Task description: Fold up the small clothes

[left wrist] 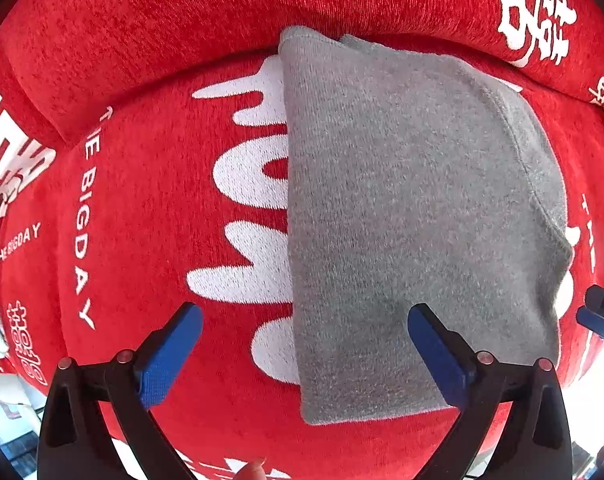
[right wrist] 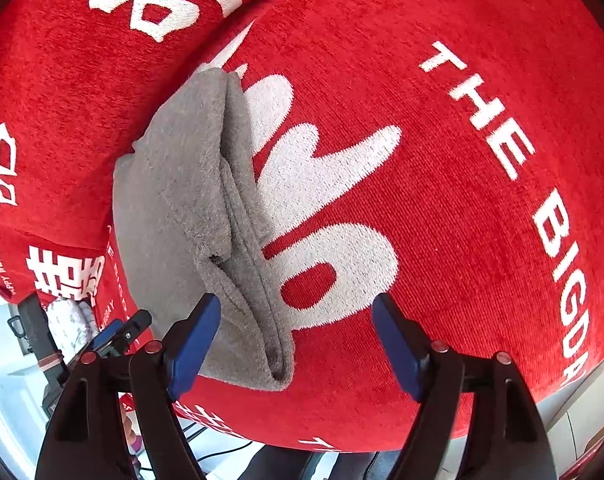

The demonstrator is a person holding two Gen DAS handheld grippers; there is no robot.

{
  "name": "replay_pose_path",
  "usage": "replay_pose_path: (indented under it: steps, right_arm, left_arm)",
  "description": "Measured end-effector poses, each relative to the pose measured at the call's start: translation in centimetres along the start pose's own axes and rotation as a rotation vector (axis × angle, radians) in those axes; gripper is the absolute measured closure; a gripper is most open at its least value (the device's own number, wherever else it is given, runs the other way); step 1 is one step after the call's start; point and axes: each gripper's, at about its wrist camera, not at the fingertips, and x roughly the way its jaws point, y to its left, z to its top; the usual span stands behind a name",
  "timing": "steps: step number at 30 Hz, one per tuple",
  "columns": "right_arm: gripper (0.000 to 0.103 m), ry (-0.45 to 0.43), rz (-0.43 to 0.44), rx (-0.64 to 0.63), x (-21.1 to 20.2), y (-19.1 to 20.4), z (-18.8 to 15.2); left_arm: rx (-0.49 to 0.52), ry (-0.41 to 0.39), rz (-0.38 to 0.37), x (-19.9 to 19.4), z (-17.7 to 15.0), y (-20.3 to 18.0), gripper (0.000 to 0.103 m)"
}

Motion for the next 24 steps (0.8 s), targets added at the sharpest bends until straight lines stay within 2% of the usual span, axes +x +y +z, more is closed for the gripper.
replay_pose_path:
  steps: [5, 9, 14, 19, 24]
  right_arm:
    - [0.022, 0.010, 0.010, -0.007, 0.2, -0.1, 0.4]
    - [0.022, 0.006, 0.038, -0.022, 0.2, 0.3, 0.8]
    - [0.022, -0.001, 0.086, -0.066, 0.1, 1.4, 1.8]
    - [0.022, 0.002, 0.105, -0.096, 0.6, 2.7, 3.3]
    - [0.022, 0.024, 0.122, -0.096, 1.4, 3.2, 4.4]
  left_arm:
    - [-0.013, 0.015, -0.011, 0.2, 0.6, 0.3, 0.000]
    - [-0.047, -0.017, -0.003, -0.2, 1.2, 1.6, 0.000]
    - [-0.133, -0.021, -0.112, -0.2, 2.7, 4.3, 0.000]
    - [-0.183, -0.027, -0.120, 0.3, 3.9, 5.4, 0.000]
    - [-0.172, -0.016, -0.160, 1.1, 4.6, 5.0, 0.000]
